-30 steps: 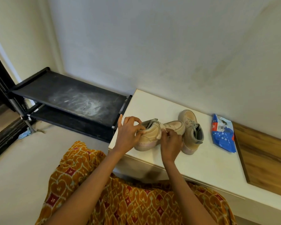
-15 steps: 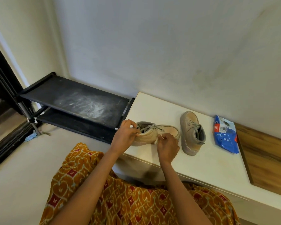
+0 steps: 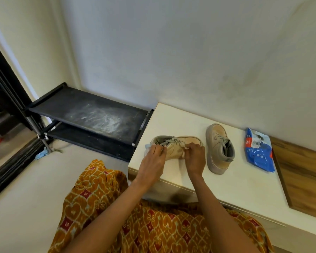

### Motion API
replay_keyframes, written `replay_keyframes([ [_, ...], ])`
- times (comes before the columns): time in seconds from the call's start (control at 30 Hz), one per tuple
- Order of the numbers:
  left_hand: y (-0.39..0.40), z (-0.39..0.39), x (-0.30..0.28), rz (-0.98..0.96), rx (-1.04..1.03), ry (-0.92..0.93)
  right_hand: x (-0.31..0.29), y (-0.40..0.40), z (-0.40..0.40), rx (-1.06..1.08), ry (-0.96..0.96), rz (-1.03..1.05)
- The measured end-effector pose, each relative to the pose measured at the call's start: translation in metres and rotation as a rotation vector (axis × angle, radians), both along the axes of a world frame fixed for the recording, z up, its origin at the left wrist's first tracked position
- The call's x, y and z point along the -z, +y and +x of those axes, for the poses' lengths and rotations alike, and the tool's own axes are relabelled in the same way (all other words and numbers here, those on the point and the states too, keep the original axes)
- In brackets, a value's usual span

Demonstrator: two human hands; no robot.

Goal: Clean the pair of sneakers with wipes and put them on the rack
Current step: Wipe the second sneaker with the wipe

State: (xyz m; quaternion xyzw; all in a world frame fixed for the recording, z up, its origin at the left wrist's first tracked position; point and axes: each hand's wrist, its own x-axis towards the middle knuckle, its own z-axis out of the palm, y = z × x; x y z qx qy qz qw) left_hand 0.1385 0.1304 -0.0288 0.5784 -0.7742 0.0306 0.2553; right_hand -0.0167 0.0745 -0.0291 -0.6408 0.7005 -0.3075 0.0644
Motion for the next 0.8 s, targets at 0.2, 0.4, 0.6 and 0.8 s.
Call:
replay_keyframes([
  [0.2,0.007,-0.009,0.004,0.008,-0.047,-0.225,-0.018,-0.030,0.000,-0.024,0.049,0.085],
  [0.4,0.003,-0.004,0.015,0.083,-0.039,-0.278,-0.023,-0.034,-0.003,-0.144,0.276,0.170],
  [0.6,-0.006,0.019,0.014,0.038,-0.046,-0.271,-0.035,-0.025,0.007,-0.157,0.222,0.329],
  [0.8,-0.012,0.038,0.013,0.017,-0.046,-0.348,-0.025,0.007,0.024,-0.185,-0.052,0.032],
])
